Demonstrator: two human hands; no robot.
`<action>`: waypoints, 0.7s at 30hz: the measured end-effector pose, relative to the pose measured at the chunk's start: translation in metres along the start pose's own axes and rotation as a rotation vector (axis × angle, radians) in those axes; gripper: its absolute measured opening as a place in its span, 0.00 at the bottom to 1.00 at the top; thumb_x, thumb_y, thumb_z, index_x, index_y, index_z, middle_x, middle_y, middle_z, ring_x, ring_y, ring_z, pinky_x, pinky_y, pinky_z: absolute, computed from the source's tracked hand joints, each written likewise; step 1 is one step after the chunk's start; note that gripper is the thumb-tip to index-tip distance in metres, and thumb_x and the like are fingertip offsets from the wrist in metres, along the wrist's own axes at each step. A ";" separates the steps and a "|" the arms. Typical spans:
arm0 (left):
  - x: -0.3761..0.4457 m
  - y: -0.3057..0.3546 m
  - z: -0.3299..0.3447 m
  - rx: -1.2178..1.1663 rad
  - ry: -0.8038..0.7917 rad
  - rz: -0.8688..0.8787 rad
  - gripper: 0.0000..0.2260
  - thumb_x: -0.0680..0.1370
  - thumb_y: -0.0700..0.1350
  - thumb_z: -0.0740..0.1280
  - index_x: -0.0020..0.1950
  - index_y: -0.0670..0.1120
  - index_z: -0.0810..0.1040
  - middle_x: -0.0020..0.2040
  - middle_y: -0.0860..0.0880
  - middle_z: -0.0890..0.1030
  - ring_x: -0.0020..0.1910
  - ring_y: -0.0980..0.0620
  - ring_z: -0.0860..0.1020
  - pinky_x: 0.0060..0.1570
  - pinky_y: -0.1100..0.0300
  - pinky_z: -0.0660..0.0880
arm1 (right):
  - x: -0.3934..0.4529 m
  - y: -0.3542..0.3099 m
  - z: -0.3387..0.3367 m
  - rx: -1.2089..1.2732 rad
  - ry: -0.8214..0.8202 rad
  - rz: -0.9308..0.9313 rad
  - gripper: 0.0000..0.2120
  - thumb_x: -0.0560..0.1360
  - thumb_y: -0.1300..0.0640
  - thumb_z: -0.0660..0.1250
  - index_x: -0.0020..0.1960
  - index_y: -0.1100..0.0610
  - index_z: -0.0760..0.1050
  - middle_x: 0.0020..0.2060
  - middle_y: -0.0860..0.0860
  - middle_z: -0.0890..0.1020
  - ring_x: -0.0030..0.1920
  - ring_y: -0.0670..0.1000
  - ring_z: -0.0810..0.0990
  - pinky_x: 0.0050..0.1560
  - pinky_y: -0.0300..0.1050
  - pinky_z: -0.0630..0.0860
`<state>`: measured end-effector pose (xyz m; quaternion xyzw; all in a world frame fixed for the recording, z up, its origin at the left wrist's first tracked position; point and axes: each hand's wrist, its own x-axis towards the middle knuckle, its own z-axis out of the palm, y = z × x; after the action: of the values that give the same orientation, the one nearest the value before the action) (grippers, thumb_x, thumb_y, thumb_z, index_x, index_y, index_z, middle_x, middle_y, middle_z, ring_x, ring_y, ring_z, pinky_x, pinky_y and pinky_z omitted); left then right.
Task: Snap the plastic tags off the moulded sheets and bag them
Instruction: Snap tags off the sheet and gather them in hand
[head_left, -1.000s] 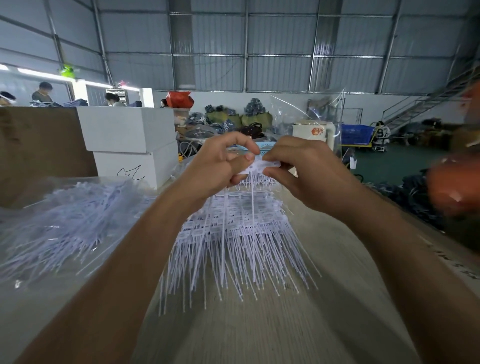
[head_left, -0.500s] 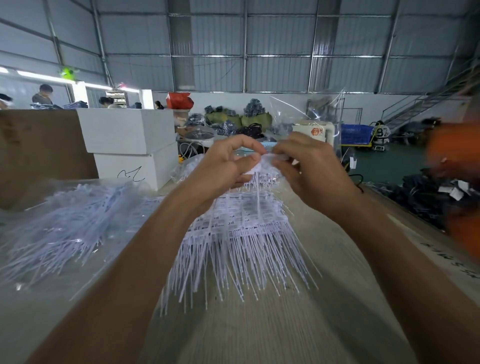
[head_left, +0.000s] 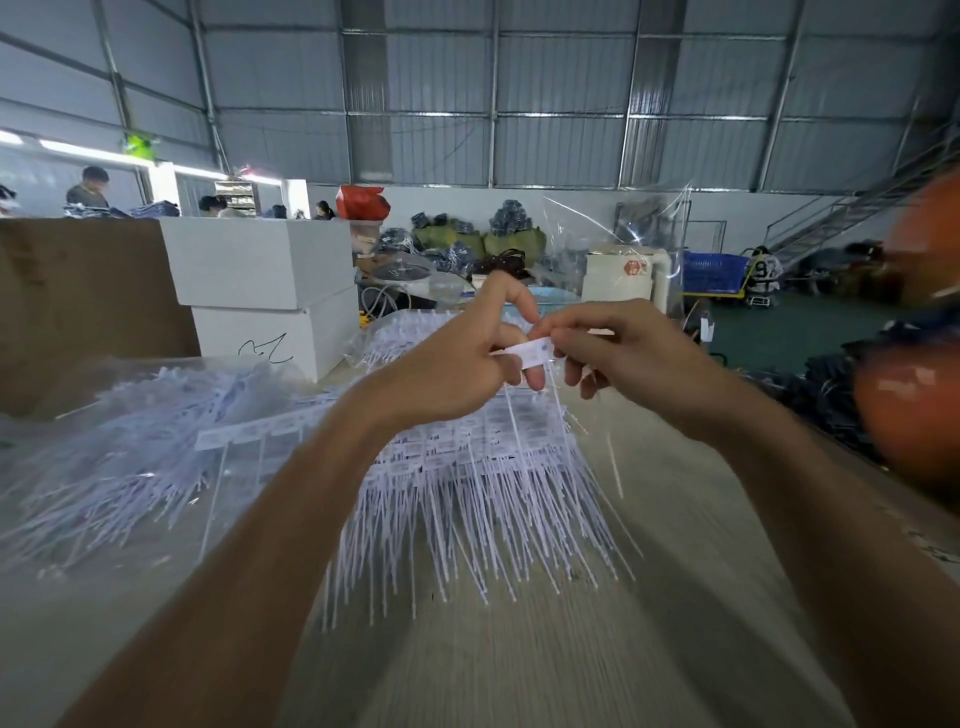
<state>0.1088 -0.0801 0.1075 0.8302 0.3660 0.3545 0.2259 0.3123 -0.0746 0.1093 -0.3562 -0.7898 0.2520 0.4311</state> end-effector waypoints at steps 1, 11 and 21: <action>0.000 -0.003 -0.001 0.010 -0.002 0.013 0.15 0.82 0.33 0.62 0.57 0.52 0.64 0.46 0.48 0.85 0.46 0.52 0.81 0.46 0.56 0.76 | -0.001 -0.001 -0.001 -0.017 -0.034 -0.011 0.08 0.81 0.59 0.67 0.53 0.55 0.84 0.35 0.44 0.82 0.34 0.44 0.78 0.35 0.37 0.76; 0.007 -0.012 0.004 0.199 0.339 -0.091 0.08 0.79 0.56 0.69 0.45 0.52 0.79 0.33 0.54 0.84 0.30 0.55 0.81 0.35 0.51 0.80 | 0.002 0.007 -0.005 -0.111 0.080 -0.050 0.02 0.79 0.60 0.69 0.48 0.55 0.78 0.29 0.44 0.78 0.28 0.44 0.75 0.30 0.36 0.73; 0.007 0.005 0.003 0.524 0.468 -0.106 0.19 0.83 0.56 0.61 0.39 0.47 0.77 0.34 0.50 0.82 0.36 0.50 0.82 0.43 0.50 0.80 | 0.003 0.005 0.006 -0.032 0.017 -0.085 0.07 0.79 0.59 0.69 0.48 0.63 0.77 0.31 0.44 0.77 0.30 0.44 0.77 0.32 0.40 0.77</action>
<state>0.1164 -0.0776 0.1117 0.7362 0.5288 0.4170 -0.0666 0.3080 -0.0697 0.1047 -0.3312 -0.8046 0.2176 0.4423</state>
